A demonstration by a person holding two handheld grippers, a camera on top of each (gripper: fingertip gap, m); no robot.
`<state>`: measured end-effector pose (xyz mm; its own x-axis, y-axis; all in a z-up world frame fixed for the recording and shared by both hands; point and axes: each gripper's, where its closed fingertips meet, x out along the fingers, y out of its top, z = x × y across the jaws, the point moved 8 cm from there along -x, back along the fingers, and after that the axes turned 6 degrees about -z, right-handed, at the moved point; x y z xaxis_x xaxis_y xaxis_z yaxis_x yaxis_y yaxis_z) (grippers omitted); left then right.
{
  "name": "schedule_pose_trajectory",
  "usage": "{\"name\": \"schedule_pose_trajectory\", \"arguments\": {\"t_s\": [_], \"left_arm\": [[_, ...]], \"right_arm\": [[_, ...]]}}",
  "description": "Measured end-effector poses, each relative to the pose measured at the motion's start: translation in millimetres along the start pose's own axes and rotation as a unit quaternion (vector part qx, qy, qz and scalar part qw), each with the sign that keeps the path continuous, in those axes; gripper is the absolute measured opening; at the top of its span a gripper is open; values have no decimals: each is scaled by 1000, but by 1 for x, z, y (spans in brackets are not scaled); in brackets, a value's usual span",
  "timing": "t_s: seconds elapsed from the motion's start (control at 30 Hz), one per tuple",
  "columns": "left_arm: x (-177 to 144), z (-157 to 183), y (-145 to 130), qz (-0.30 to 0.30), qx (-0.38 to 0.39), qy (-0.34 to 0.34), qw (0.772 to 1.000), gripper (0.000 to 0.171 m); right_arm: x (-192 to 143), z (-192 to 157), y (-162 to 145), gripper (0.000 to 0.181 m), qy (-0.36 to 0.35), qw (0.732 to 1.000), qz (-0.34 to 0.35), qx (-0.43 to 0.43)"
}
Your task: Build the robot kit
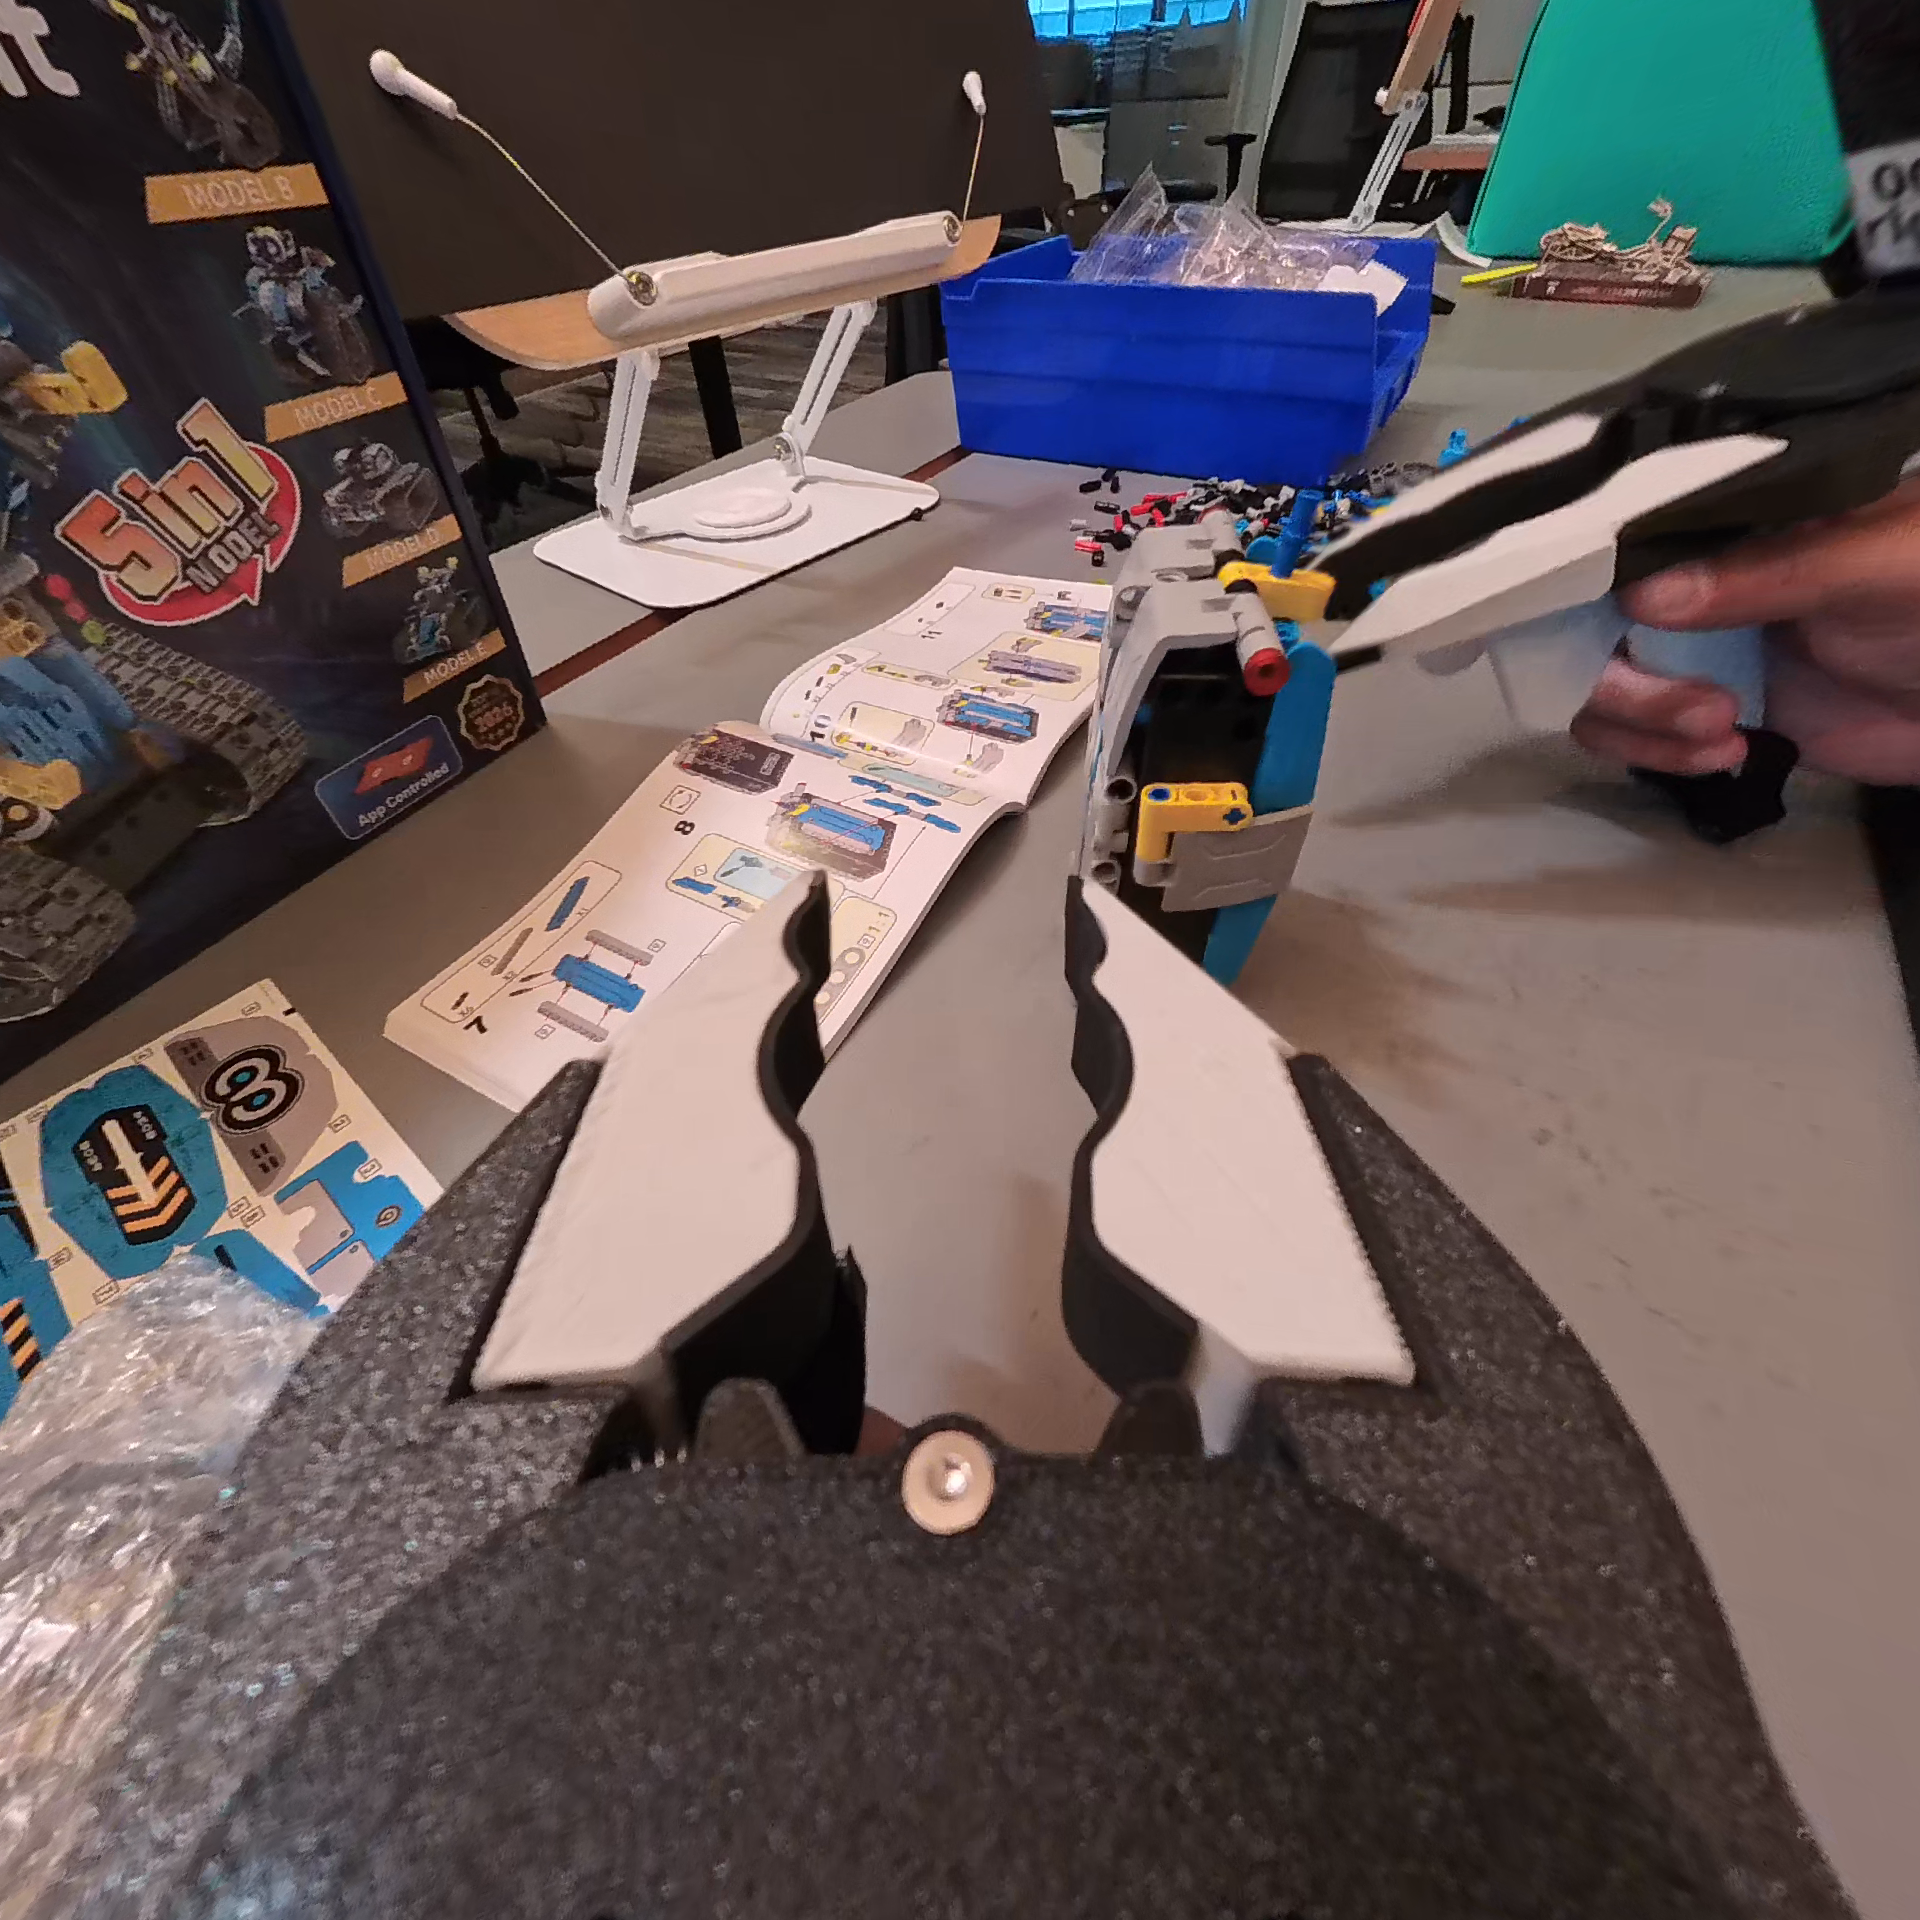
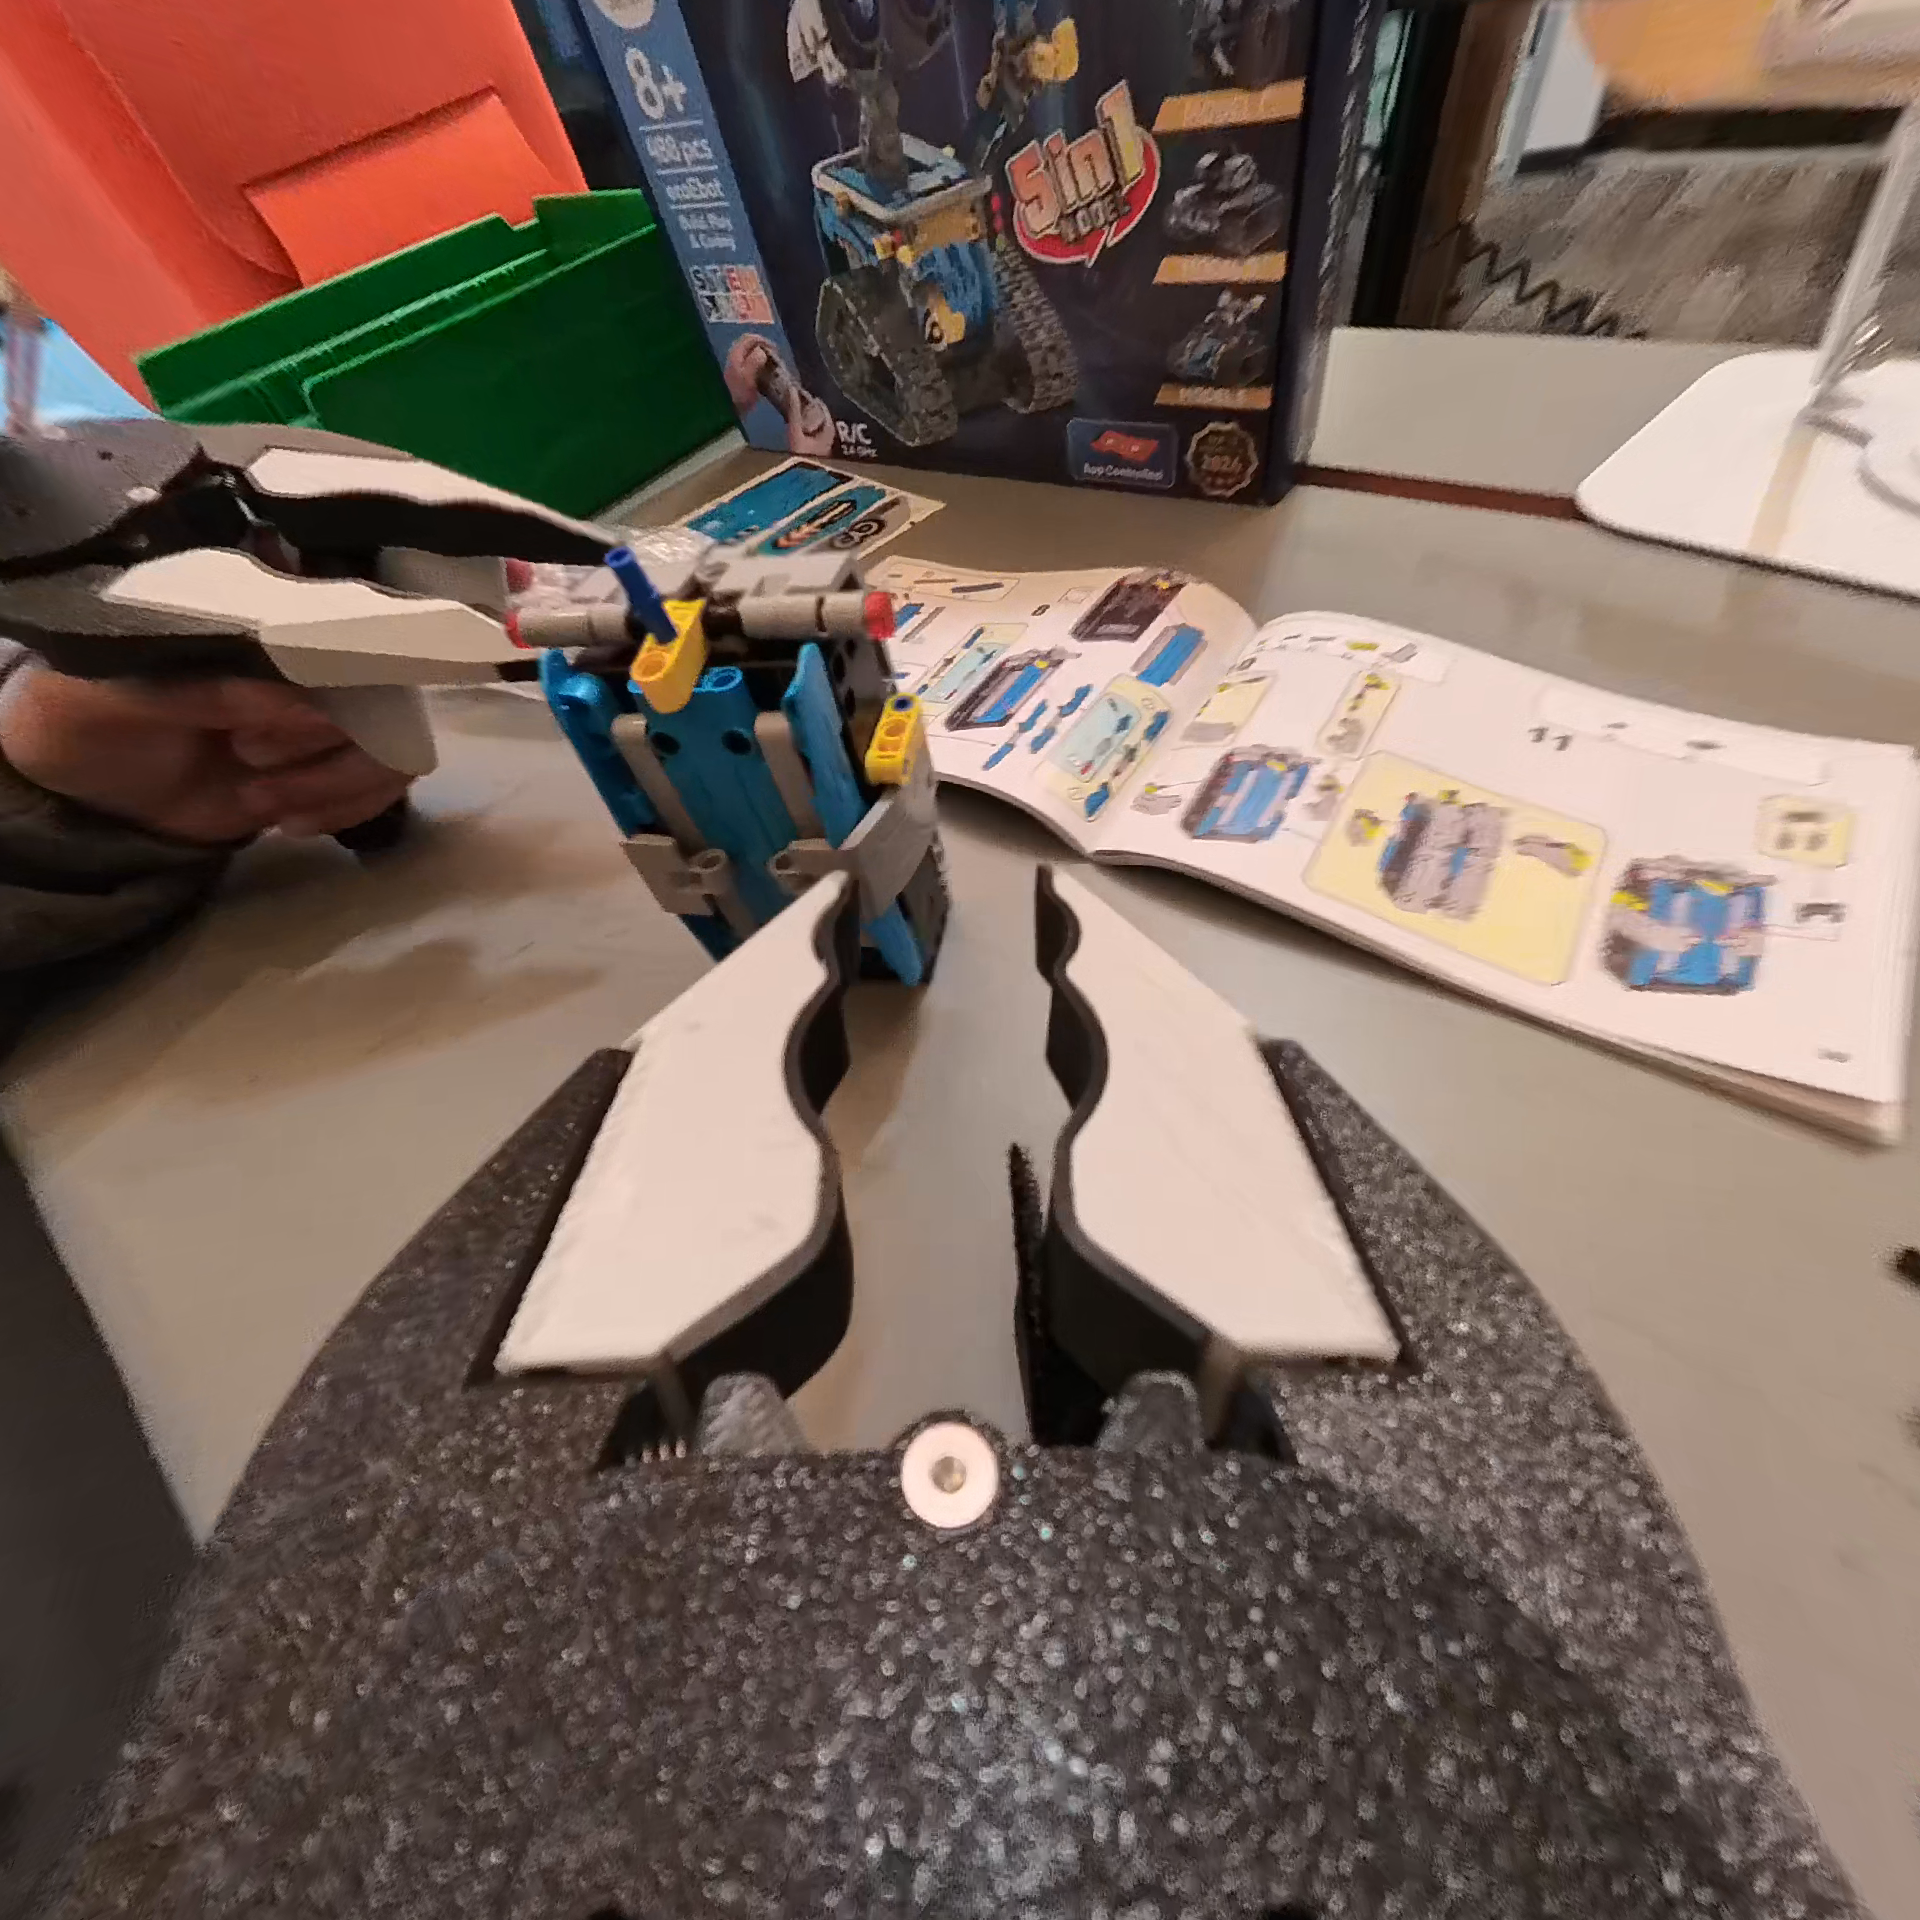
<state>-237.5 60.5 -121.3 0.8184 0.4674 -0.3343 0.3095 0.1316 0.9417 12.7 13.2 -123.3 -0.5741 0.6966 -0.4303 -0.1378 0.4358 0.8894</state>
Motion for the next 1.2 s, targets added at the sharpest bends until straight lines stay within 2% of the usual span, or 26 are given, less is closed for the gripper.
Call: {"name": "schedule_pose_trajectory", "arguments": {"t_s": [0.17, 0.33, 0.53, 0.73, 0.93, 1.2], "left_arm": [[2, 1, -2, -17, 14, 17, 1000, 45], [5, 12, -4, -26, 54, 3, 998, 45], [12, 18, -7, -54, 82, 15, 995, 45], [22, 12, -10, -97, 41, -14, 994, 46], [20, 10, -10, -89, 28, -25, 995, 46], [21, 16, -11, -97, 55, -18, 994, 46]], "right_arm": [[-20, 36, 2, 33, -96, 992, -18, -80], [-30, 56, -19, 35, -125, 983, -62, -120], [-22, 52, -18, 35, -93, 988, -70, -101], [-23, 59, -18, 34, -93, 990, -70, -84], [-21, 60, -19, 27, -66, 994, -72, -59], [-21, 61, -18, 29, -70, 994, -65, -51]]}}
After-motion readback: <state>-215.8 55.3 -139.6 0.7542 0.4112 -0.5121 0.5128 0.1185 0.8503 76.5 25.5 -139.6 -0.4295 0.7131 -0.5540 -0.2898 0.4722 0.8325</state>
